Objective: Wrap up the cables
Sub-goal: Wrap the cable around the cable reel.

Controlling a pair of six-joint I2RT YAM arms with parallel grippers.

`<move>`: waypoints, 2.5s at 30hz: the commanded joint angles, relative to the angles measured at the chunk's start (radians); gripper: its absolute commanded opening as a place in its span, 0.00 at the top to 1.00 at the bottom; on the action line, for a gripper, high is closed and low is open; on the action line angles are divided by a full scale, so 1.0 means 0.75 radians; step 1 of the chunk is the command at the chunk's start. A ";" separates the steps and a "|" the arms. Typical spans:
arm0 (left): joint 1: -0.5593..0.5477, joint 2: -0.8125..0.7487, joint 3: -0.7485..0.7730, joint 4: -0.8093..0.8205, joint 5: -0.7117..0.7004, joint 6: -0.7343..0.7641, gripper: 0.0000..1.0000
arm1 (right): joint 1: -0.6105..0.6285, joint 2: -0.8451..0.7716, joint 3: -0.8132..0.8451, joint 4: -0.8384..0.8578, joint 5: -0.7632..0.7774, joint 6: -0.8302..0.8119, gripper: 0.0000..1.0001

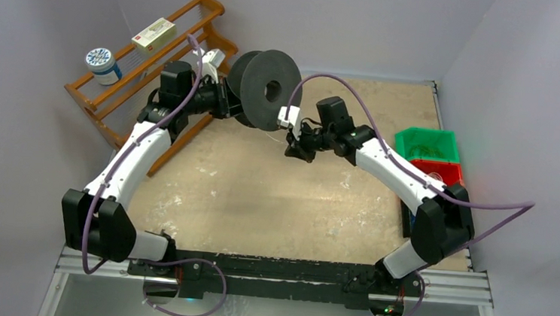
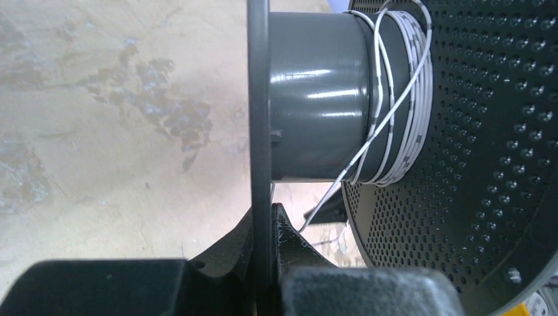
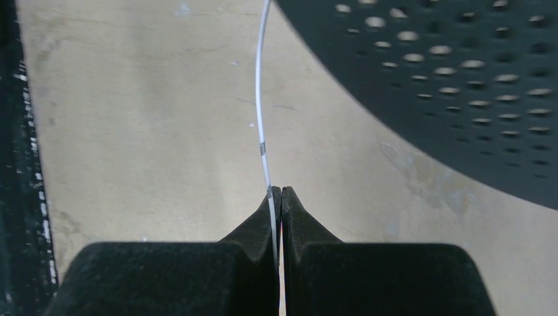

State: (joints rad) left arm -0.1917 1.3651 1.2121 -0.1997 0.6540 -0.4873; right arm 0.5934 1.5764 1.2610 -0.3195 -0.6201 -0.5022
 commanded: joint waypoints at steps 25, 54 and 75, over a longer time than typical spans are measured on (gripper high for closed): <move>0.012 -0.018 -0.028 0.021 0.492 0.022 1.00 | -0.081 -0.232 -0.203 0.251 0.561 -0.196 1.00; -0.290 -0.194 -0.152 -0.112 -0.594 0.983 1.00 | -0.302 0.182 0.513 -0.633 -0.114 -0.257 1.00; -0.495 -0.057 -0.258 0.150 -1.298 0.914 1.00 | -0.237 0.210 0.699 -0.602 -0.401 0.040 1.00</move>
State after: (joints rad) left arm -0.5671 1.2919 0.9897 -0.1898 -0.1577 0.2745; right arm 0.3962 1.7454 1.7229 -0.7719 -0.8417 -0.5449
